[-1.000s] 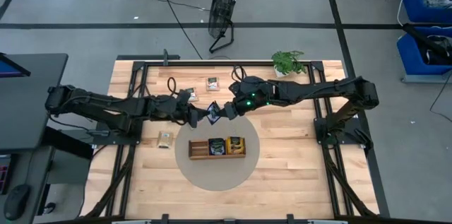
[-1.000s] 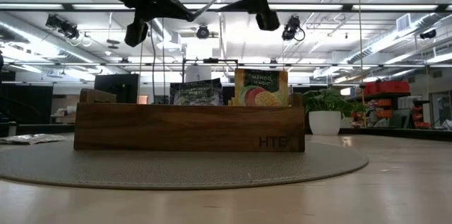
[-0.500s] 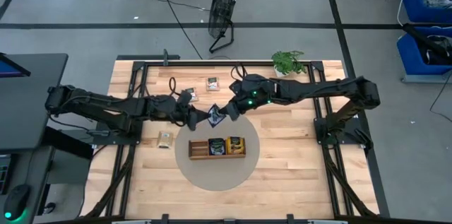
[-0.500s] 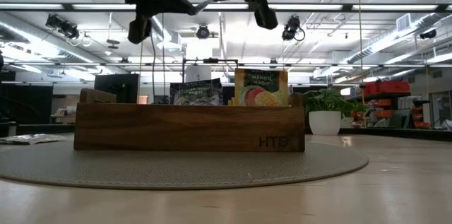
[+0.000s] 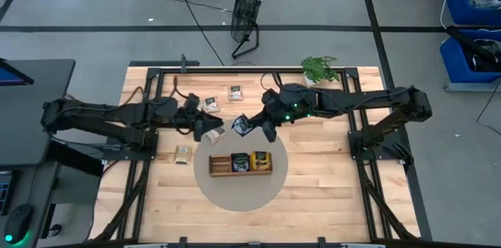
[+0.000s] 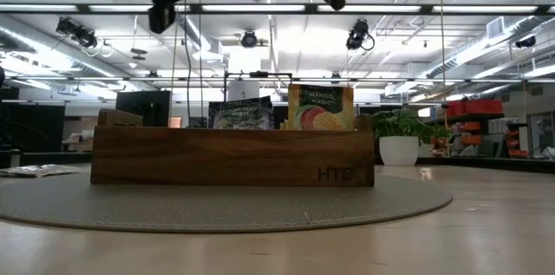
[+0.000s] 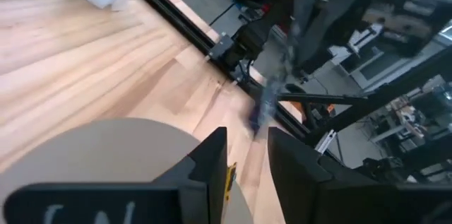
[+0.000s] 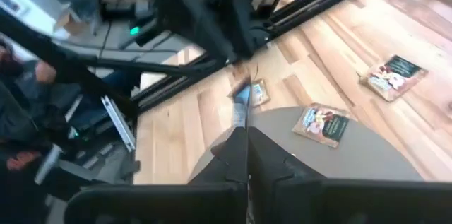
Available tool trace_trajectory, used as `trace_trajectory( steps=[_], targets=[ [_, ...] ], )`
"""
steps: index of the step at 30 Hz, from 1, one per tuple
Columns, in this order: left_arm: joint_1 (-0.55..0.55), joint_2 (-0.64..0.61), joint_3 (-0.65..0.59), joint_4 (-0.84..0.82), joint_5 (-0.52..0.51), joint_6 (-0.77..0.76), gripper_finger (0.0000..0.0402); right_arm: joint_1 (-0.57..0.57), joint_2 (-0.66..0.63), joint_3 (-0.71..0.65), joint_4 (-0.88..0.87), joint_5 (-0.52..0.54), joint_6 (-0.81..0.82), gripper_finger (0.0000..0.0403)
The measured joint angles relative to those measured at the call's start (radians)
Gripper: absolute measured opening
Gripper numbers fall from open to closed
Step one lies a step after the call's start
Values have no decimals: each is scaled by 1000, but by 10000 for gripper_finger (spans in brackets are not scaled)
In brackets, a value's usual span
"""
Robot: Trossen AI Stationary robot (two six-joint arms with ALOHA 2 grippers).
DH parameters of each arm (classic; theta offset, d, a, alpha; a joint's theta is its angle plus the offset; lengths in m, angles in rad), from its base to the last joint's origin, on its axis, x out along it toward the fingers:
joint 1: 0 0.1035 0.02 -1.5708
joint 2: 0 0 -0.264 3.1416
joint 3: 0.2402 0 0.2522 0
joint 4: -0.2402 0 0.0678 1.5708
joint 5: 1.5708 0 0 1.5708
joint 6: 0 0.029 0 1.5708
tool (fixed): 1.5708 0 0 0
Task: Pick & Place Tea
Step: Put the violet tea bag into the middle section of the wooden organizer
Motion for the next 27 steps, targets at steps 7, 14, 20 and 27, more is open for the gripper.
trace_trajectory(
  steps=[7, 14, 20, 27],
  targets=[
    [64, -165, -1, -168, 1, 4, 108, 77, 8, 0, -54, 105, -178, 0],
    [129, -297, -1, -224, -5, 26, 108, 118, 76, 21, -97, 137, -289, 0],
    [163, -354, -1, -240, -8, 33, 108, 142, 230, 159, -197, 119, -413, 0],
    [173, -365, -1, -251, -10, 26, 108, 165, 409, 336, -391, 77, -470, 0]
  ],
)
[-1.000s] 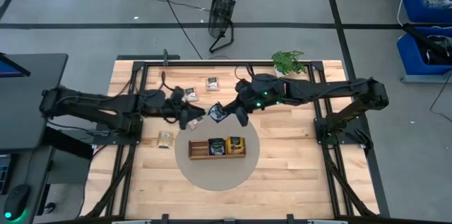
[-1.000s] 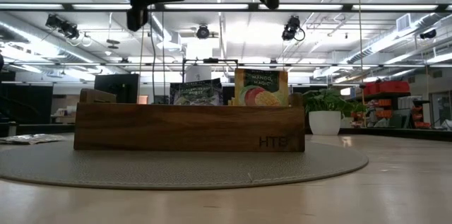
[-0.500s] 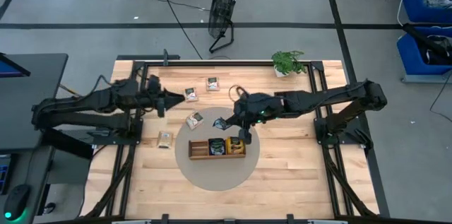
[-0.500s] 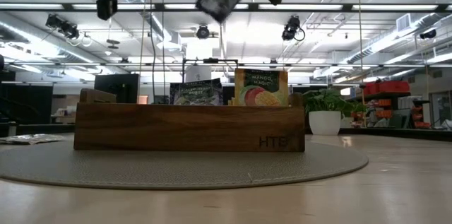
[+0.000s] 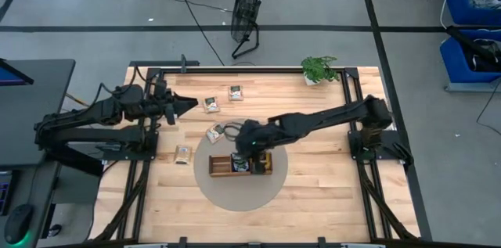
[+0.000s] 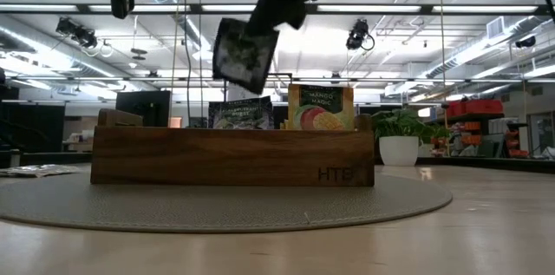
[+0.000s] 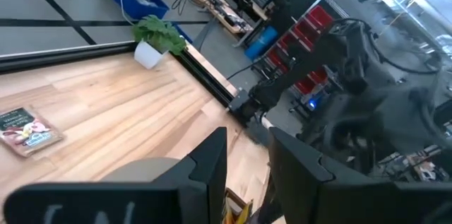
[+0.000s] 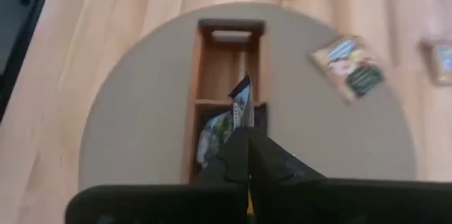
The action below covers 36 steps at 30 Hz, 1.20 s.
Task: Pick & Place Tea
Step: Put the violet tea bag into the middle section of the wooden organizer
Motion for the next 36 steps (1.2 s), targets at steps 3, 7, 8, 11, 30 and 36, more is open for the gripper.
trace_trajectory(
  steps=[3, 7, 8, 11, 30, 36],
  targets=[
    [0, 0, 0, -3, 0, 0, 108, 28, 40, 26, -13, -22, -3, 0],
    [0, 0, 0, -9, 0, 0, 108, 52, 59, 29, -14, -28, 3, 0],
    [0, 0, 0, -9, 0, 0, 108, 52, 64, 29, -14, -26, 13, 0],
    [0, 2, 0, -15, 0, 0, 108, 49, 80, 28, -7, -21, 24, 0],
    [0, 2, 0, -35, 1, -8, 108, 39, 175, 28, -49, 5, 48, 0],
    [-1, 2, 0, -43, 1, -8, 108, 39, 175, 28, -44, 5, 45, 10]
  ],
)
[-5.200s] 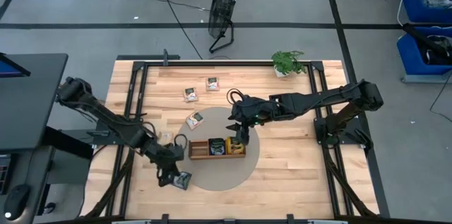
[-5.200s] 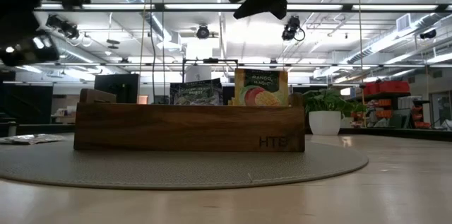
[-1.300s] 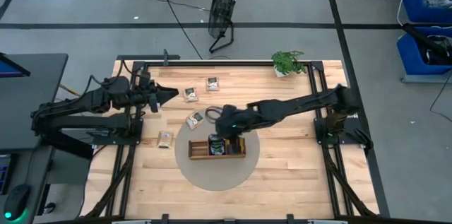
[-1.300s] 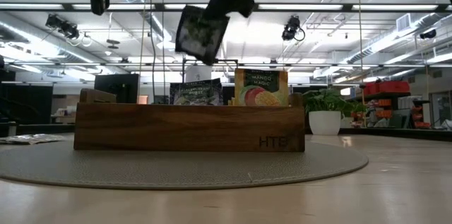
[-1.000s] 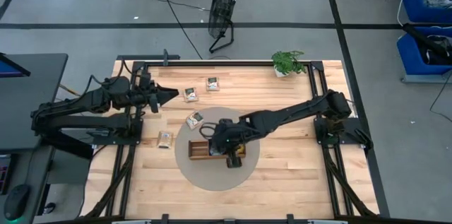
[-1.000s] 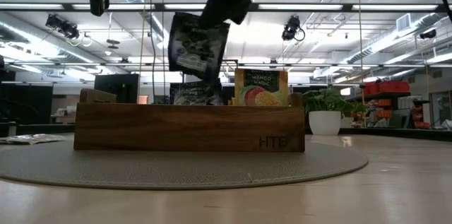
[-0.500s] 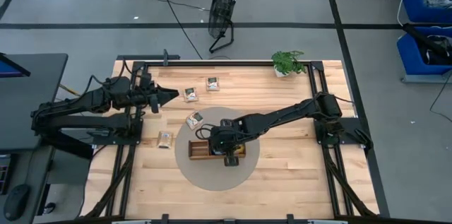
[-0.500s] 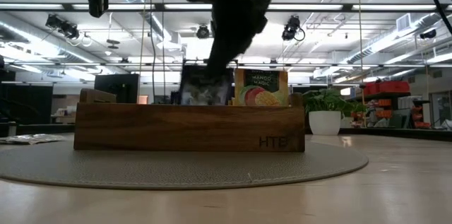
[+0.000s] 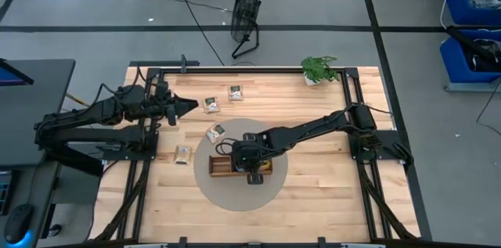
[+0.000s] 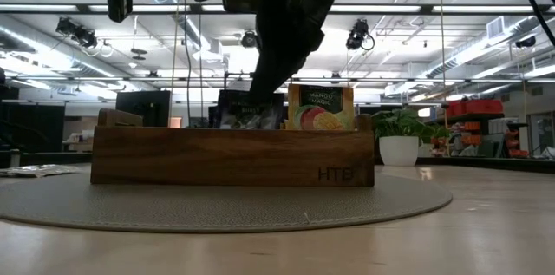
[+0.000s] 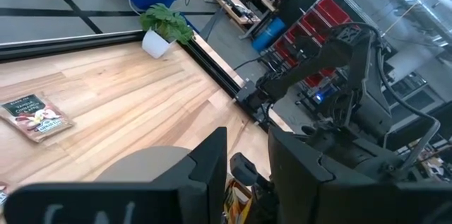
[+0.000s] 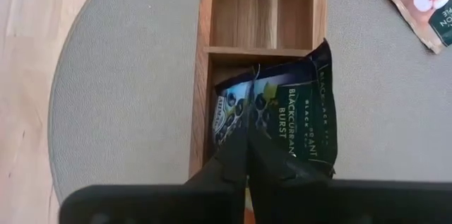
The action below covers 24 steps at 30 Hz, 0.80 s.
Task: Pick & Place Tea
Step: Put the violet tea bag into the middle section of the wooden organizer, then put the brown tea bag into the left section of the wooden organizer
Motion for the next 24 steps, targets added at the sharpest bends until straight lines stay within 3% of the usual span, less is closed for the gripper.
trace_trajectory(
  steps=[6, 10, 24],
  targets=[
    [0, 0, 0, -2, 0, 0, 108, 0, -2, 0, 16, -1, -13, 14],
    [0, 0, 0, -4, 0, 0, 108, 0, -5, 0, 32, -3, -21, 41],
    [0, 0, 0, -13, 0, 2, 108, -2, -24, 0, 15, 10, 32, 241]
  ],
)
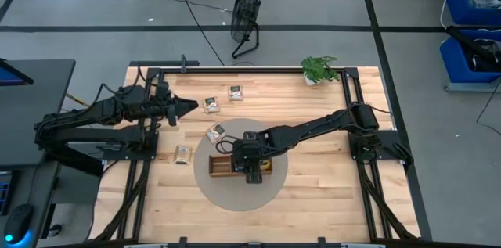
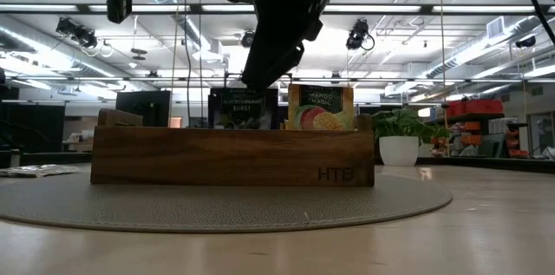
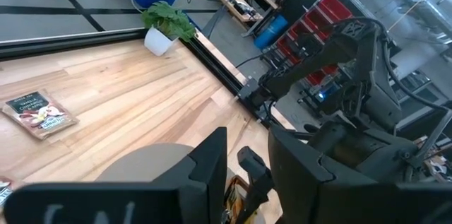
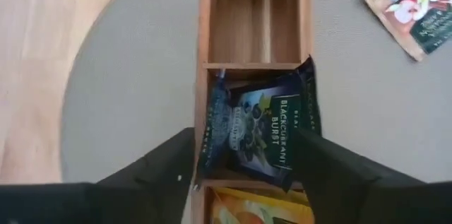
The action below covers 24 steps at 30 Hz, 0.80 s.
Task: Pick & Place Tea
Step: Put the brown tea bag into the left section of the wooden organizer
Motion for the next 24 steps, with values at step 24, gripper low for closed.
trace_trajectory(
  steps=[24],
  targets=[
    [1, 101, 0, -148, -11, -22, 108, -110, -230, 0, 164, -30, 141, 228]
  ],
)
